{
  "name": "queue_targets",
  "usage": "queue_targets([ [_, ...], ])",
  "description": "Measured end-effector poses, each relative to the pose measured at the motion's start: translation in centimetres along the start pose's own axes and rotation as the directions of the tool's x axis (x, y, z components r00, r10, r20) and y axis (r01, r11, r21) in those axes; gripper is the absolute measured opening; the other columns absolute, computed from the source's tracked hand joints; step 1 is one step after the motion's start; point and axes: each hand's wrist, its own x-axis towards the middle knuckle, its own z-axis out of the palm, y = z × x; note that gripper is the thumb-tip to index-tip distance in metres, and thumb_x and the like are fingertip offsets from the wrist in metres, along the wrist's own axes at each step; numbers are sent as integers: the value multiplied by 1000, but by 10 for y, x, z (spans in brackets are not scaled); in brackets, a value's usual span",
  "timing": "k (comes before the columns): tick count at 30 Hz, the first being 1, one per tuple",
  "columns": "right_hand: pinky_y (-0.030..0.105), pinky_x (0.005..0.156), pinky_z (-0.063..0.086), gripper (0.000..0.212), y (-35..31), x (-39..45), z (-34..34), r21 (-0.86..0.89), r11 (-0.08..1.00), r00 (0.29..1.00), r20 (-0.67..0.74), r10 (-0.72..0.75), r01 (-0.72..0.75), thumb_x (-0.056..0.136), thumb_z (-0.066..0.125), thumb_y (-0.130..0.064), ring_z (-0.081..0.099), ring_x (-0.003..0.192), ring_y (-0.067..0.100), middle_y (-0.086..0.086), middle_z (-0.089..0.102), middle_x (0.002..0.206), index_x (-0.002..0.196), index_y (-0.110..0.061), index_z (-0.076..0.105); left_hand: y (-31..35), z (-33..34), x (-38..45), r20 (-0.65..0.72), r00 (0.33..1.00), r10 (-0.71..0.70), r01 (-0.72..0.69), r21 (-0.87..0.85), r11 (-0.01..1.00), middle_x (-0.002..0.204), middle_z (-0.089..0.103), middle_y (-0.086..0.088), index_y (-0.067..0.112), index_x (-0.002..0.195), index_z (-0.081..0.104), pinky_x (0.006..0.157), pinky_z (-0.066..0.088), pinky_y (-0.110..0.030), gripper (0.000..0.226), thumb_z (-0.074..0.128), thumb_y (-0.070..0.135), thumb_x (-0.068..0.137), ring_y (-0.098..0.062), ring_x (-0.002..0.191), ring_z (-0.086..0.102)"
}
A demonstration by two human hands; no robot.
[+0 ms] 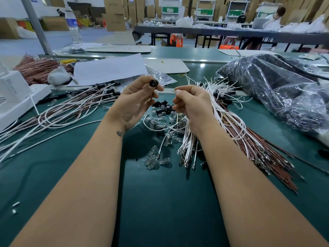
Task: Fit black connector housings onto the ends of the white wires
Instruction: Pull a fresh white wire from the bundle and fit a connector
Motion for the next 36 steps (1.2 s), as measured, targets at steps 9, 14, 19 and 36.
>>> queue_targets([
  [9,24,52,47,14,1,-1,-1,-18,1000,1000,1,-3,3,86,55,3,56,49,14,5,62,63,82,-6,64,-2,0,0,12,999,-36,36,53,998,82,71,3,25,81,76,76,43,-22,17,61,17,82,-8,74,58],
  [14,22,48,42,20,0,-3,0,-50,998,999,38,-34,36,84,53,4,50,48,13,5,57,62,80,-11,66,-4,-3,1,42,998,-38,36,47,998,84,71,2,26,81,75,76,45,-22,15,63,18,81,-9,75,59],
  [19,22,55,45,18,1,-3,0,-84,994,995,78,-62,69,86,59,1,53,53,9,-1,58,61,82,-12,71,-6,-3,4,-52,998,-32,41,200,979,79,71,4,21,86,72,71,47,-18,12,64,12,85,-7,70,59],
  [36,23,57,50,11,12,-2,3,-205,966,987,46,-152,158,91,64,-9,55,51,5,3,62,69,85,-18,64,-24,13,7,-205,975,81,46,552,832,71,71,-5,14,81,71,79,55,-34,13,67,3,87,-19,73,66],
])
